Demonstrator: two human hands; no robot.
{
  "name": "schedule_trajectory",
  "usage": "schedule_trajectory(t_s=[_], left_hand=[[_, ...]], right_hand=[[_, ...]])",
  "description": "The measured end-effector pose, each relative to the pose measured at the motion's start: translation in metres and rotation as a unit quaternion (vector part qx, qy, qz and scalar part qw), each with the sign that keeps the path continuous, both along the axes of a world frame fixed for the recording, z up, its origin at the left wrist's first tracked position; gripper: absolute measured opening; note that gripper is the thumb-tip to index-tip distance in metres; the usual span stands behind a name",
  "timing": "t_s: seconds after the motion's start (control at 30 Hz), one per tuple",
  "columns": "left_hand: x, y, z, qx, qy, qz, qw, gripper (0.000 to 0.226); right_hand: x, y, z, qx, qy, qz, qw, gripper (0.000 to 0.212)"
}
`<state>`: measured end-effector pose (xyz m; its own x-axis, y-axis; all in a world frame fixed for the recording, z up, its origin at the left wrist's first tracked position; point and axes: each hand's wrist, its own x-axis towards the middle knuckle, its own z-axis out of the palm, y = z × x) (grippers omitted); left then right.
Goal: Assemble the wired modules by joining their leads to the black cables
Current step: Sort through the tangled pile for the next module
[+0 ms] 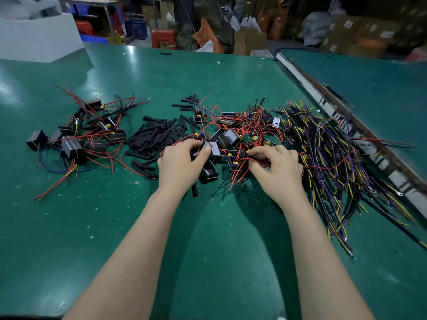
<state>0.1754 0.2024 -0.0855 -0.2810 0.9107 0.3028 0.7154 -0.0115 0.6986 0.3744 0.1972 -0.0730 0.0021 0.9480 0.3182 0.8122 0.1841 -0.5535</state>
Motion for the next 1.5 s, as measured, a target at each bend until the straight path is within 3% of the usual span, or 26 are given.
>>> schedule_trajectory(t_s=[0.23,0.37,0.5,0.77,0.9,1.0,1.1,1.33,1.5], left_hand=[[0.004,0.001,-0.013,-0.041,0.133,-0.109,0.984,0.063],[0.013,0.005,-0.014,-0.029,0.140,-0.107,0.984,0.062],[0.010,0.006,-0.016,-0.003,0.208,-0.055,0.976,0.041],[0.005,0.007,-0.009,0.024,0.106,-0.010,0.994,0.027],[0.004,0.006,-0.004,0.047,0.045,0.006,0.998,0.018],[0.007,0.003,-0.001,0.072,0.040,0.005,0.997,0.019],[0.012,0.000,0.001,0.109,0.050,0.000,0.993,0.021],[0.031,0.023,0.003,0.039,0.232,-0.043,0.971,0.037],[0.035,0.044,0.008,0.019,0.275,-0.028,0.961,0.028]], right_hand=[[-0.001,-0.002,0.002,-0.010,0.003,0.016,1.000,0.018],[-0.005,-0.003,0.000,-0.005,0.007,0.016,1.000,0.019],[-0.006,-0.003,0.000,0.002,-0.011,0.007,1.000,0.018],[0.005,-0.003,0.009,0.023,0.071,-0.107,0.991,0.027],[-0.002,-0.010,0.018,0.039,0.161,-0.080,0.983,0.037],[-0.004,-0.011,0.020,0.060,0.193,-0.083,0.976,0.022],[0.000,-0.007,0.016,0.058,0.165,-0.110,0.979,0.013],[-0.005,-0.005,0.012,0.029,0.133,-0.096,0.986,0.015],[-0.004,-0.004,0.008,0.011,0.111,-0.096,0.989,0.018]])
